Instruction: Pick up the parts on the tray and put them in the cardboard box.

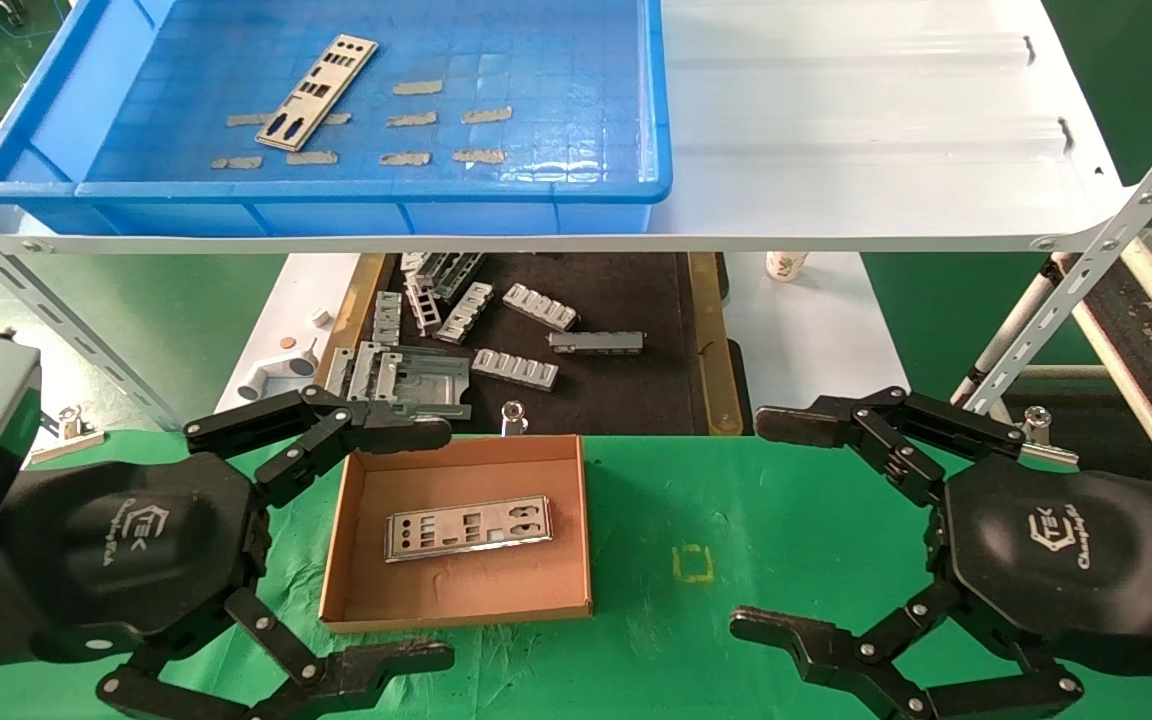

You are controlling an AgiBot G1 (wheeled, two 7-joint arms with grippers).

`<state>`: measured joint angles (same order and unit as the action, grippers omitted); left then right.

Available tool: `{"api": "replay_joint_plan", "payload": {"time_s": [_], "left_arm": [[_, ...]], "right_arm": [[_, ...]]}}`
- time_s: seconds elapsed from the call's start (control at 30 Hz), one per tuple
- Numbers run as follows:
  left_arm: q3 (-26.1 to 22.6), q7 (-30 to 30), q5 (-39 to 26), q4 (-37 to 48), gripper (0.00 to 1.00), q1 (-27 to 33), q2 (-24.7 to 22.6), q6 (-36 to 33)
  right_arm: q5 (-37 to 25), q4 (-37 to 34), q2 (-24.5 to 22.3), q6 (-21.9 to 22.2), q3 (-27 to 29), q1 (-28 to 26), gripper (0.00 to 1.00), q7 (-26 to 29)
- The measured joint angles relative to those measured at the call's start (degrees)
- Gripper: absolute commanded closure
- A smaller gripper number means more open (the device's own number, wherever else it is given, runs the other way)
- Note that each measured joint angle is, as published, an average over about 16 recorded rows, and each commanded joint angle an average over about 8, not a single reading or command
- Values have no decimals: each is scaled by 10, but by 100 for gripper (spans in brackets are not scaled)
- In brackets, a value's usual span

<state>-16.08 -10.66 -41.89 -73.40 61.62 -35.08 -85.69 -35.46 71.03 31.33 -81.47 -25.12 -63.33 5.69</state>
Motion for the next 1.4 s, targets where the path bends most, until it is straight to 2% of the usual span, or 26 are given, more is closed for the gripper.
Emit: {"api": "replay_joint_plan", "payload": {"time_s": [1.4], "left_arm": [[0, 0, 0, 0, 0, 0, 0, 0]], "right_arm": [[0, 0, 0, 0, 0, 0, 0, 0]]}}
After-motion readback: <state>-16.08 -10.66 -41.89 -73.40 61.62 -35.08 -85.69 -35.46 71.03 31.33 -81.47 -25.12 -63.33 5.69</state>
